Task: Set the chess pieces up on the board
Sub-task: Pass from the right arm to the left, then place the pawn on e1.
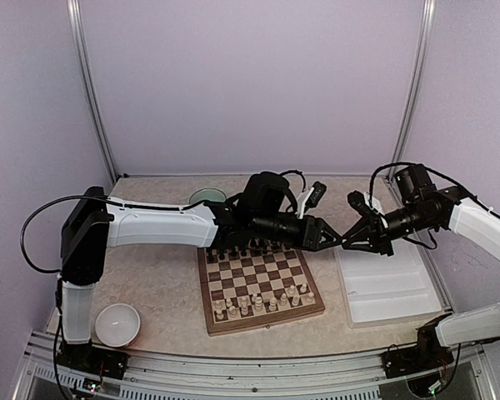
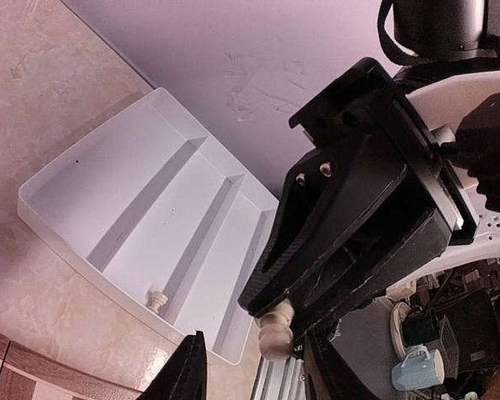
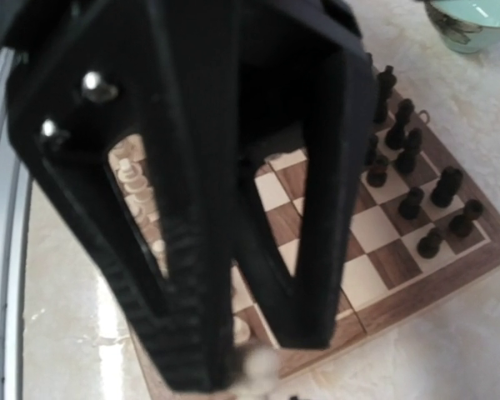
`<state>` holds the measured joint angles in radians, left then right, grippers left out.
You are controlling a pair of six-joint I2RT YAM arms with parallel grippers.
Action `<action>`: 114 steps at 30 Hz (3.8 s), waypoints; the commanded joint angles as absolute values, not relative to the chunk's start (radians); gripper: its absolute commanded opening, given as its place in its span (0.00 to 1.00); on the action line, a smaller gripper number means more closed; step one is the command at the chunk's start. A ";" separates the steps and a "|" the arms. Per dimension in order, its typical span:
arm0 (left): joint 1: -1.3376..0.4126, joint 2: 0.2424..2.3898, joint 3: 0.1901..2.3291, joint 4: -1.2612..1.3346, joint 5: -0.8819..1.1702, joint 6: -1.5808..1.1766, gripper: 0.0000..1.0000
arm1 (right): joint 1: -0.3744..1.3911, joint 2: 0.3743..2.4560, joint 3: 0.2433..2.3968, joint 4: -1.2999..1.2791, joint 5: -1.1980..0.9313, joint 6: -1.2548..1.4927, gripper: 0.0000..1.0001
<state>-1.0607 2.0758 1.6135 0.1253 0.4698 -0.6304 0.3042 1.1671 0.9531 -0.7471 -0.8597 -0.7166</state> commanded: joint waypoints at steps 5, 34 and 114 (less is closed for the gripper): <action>-1.057 2.109 1.657 0.164 0.508 -0.641 0.33 | 0.329 1.188 0.999 -0.772 -0.888 -0.723 0.15; -1.042 1.869 1.588 -0.503 0.072 -0.133 0.10 | 0.029 1.232 0.826 -0.535 -0.888 -0.632 0.41; -1.093 2.007 1.649 -0.770 0.029 0.018 0.30 | 0.028 1.251 1.017 -0.654 -0.744 -0.643 0.44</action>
